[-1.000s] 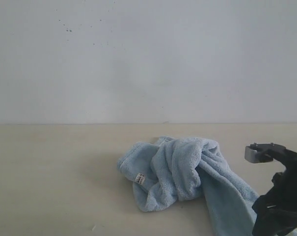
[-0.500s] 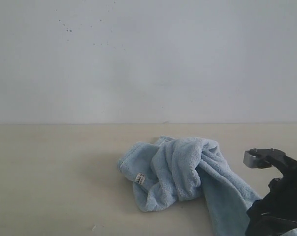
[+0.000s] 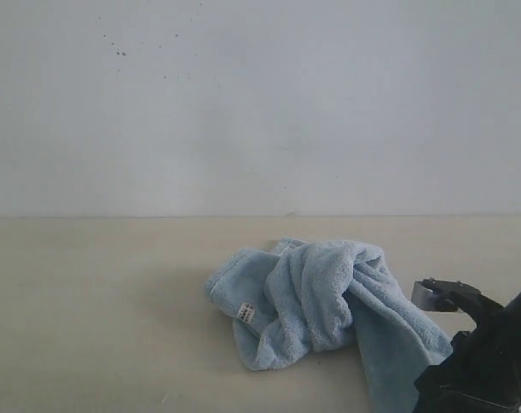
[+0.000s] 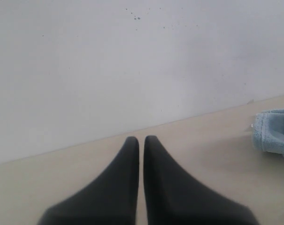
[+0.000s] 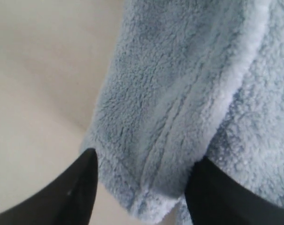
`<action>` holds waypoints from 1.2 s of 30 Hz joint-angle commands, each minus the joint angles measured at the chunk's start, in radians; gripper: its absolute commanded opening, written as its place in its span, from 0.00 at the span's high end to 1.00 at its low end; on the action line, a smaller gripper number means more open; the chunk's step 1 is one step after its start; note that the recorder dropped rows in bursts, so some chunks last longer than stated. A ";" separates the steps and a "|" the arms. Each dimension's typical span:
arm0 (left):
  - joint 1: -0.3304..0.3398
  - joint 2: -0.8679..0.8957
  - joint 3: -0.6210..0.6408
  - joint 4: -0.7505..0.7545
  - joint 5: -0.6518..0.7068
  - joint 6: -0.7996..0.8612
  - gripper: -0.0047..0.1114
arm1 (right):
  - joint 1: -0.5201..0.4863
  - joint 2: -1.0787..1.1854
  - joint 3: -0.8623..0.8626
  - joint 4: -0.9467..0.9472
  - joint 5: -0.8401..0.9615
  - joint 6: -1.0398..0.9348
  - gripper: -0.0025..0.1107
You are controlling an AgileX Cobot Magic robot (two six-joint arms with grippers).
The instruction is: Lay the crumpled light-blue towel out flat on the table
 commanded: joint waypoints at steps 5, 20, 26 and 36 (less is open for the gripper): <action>0.001 -0.003 0.004 -0.008 0.001 0.005 0.92 | -0.002 -0.001 0.001 0.025 0.014 -0.028 0.63; 0.001 -0.003 0.004 -0.008 0.001 0.005 0.92 | -0.004 -0.001 0.001 0.017 0.082 -0.030 0.98; 0.001 -0.003 0.004 -0.008 0.001 0.005 0.92 | -0.004 -0.036 0.001 -0.126 0.112 0.069 0.98; 0.001 -0.003 0.004 -0.008 0.001 0.005 0.92 | -0.004 -0.151 0.001 -0.168 0.127 0.122 0.98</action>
